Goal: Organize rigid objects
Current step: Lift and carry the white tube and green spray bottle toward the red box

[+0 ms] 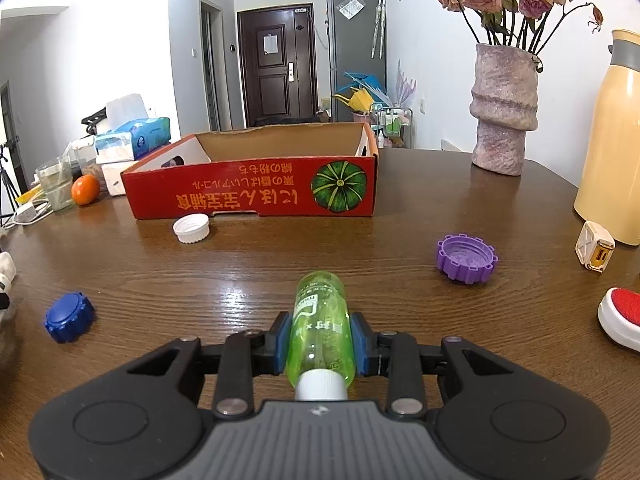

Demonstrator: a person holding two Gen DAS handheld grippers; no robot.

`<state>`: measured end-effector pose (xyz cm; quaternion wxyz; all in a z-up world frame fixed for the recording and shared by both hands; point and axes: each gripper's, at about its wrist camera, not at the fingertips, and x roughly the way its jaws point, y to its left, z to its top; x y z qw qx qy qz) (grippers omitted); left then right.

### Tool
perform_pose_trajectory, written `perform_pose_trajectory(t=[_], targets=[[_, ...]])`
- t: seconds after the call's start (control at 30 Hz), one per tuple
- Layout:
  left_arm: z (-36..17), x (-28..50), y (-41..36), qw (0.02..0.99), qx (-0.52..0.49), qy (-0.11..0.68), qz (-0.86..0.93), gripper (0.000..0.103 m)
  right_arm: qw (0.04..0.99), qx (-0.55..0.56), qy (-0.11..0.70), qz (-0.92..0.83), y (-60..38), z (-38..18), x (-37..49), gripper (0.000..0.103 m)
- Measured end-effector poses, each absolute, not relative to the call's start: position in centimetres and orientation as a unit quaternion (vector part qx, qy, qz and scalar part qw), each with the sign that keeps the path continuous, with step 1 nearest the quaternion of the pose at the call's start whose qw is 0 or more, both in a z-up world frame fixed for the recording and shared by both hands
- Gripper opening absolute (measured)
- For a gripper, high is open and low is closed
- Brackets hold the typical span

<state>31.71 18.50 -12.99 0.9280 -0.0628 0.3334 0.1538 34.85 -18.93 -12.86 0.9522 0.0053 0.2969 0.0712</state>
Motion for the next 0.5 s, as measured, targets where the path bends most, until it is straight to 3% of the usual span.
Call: perform_pose_trajectory(t=[0.5], targets=[[-12.6,31.0,17.0,0.933,-0.074,0.324,0.140,0.028,0.956,0.011,0.281,0.082,-18.9,-12.4,34.0,0.030]])
